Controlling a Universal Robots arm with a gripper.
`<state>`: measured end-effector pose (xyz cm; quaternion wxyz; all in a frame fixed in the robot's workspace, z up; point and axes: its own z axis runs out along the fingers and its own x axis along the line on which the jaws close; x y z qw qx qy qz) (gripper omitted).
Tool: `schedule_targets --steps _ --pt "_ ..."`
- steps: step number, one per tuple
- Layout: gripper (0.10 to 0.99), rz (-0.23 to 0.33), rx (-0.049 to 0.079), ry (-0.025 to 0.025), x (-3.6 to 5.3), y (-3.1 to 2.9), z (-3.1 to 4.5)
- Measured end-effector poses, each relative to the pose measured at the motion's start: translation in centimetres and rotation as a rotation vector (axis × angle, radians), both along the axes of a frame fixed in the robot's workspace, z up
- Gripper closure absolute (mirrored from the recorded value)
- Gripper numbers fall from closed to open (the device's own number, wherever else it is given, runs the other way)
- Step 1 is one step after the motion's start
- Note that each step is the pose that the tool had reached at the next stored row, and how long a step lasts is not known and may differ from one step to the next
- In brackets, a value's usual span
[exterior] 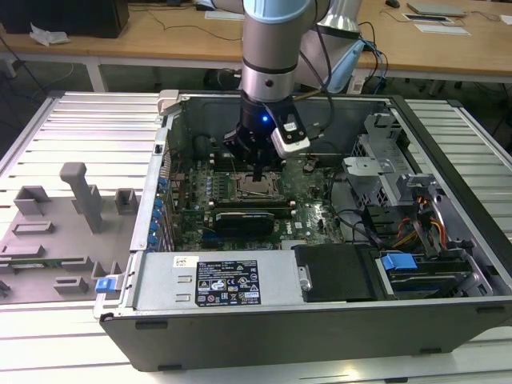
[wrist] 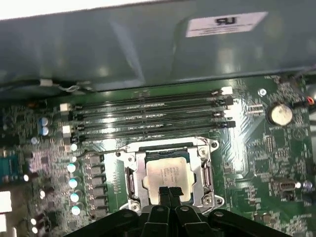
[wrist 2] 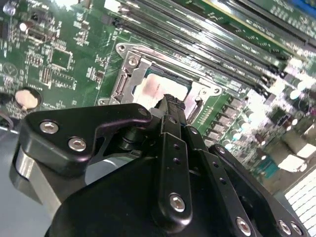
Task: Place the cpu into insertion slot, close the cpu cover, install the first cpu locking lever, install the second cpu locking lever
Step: 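Close the cpu cover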
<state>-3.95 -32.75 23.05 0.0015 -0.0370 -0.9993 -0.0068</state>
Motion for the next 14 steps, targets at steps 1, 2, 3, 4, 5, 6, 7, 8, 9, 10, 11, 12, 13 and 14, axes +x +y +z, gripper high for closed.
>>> schedule_targets --steps 1,2,3,4,5,6,7,8,9,10,11,12,13,14 --pt "0.980 0.020 0.000 -0.0133 0.00 0.00 -0.03" --pt "0.980 0.029 0.000 -0.0222 0.00 0.00 -0.05" --pt "0.980 0.035 0.000 -0.0256 0.00 0.00 -0.06" --pt "0.980 0.049 -0.001 -0.0287 0.00 0.00 -0.07" --pt "0.980 0.059 -0.001 -0.0295 -0.03 -0.04 -0.09" --pt "0.980 0.066 -0.001 -0.0296 -0.05 -0.09 -0.11" --pt "0.980 0.073 0.000 -0.0296 -0.09 -0.14 -0.14" --pt "0.980 0.078 0.000 -0.0296 -0.11 -0.18 -0.15" --pt "0.980 0.091 0.000 -0.0298 -0.21 -0.23 -0.21" --pt "0.980 0.096 0.000 -0.0297 -0.21 -0.23 -0.21" --pt "0.980 0.097 0.000 -0.0297 -0.21 -0.24 -0.20" --pt "0.980 0.097 0.000 -0.0298 -0.23 -0.24 -0.20" --pt "0.980 0.097 0.000 -0.0305 -0.25 -0.24 -0.20" --pt "0.980 0.097 0.000 -0.0307 -0.25 -0.24 -0.20"
